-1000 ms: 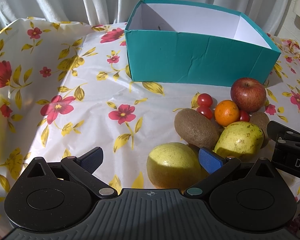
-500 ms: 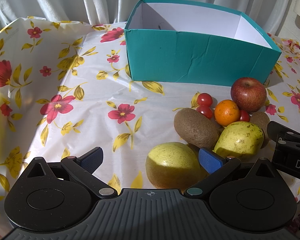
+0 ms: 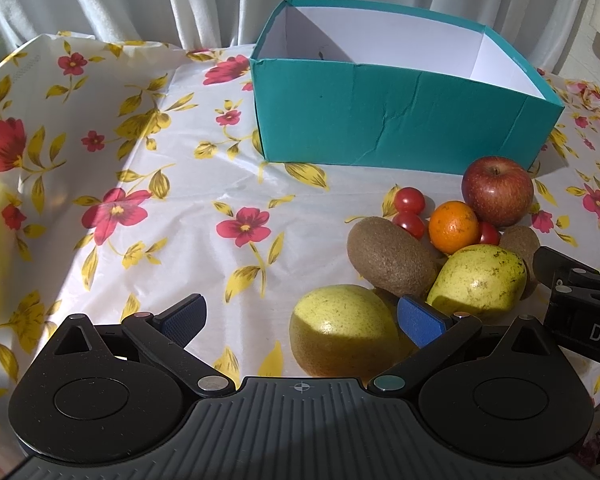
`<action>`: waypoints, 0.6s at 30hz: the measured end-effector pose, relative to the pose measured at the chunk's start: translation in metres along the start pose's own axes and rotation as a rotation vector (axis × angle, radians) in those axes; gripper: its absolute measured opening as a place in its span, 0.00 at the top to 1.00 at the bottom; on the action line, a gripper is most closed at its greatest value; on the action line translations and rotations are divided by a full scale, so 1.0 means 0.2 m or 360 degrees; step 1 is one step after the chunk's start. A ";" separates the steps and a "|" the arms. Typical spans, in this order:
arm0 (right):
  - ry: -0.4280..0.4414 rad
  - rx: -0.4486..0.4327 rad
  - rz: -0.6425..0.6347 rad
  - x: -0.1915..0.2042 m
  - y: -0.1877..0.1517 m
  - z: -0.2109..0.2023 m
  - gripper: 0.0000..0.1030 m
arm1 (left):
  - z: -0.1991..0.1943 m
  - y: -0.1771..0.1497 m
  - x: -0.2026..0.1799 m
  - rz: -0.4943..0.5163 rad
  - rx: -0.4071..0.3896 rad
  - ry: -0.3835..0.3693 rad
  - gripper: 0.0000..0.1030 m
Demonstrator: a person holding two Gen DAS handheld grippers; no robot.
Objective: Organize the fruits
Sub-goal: 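Move both tools toward the fruit pile in front of the teal box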
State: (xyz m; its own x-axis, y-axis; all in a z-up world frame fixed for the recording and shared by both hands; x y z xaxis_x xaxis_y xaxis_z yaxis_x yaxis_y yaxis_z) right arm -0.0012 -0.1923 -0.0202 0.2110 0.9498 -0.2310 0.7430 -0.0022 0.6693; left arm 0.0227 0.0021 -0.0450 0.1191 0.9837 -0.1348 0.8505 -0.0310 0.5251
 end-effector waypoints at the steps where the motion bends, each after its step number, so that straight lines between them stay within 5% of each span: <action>1: 0.0000 0.0000 -0.0003 0.00 0.00 0.00 0.00 | 0.00 0.00 0.00 -0.0002 -0.0003 0.0004 0.00; 18: 0.0003 0.0019 -0.0012 -0.01 -0.01 0.01 0.00 | -0.03 0.01 0.01 -0.0025 -0.0014 0.0039 0.00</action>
State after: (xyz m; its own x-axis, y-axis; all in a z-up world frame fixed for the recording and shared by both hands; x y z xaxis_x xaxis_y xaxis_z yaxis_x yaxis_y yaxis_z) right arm -0.0020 -0.1944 -0.0233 0.2042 0.9504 -0.2345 0.7521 0.0010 0.6590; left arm 0.0211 0.0053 -0.0394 0.0932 0.9881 -0.1227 0.8477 -0.0141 0.5303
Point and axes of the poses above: each gripper's, at about its wrist camera, not at the fingertips, and z roughly the way its jaws point, x to its left, y to its top, the point moved 5 cm from there along z, roughly the way its jaws point, and after that the axes turned 11 degrees about -y, right-handed, at the moved point
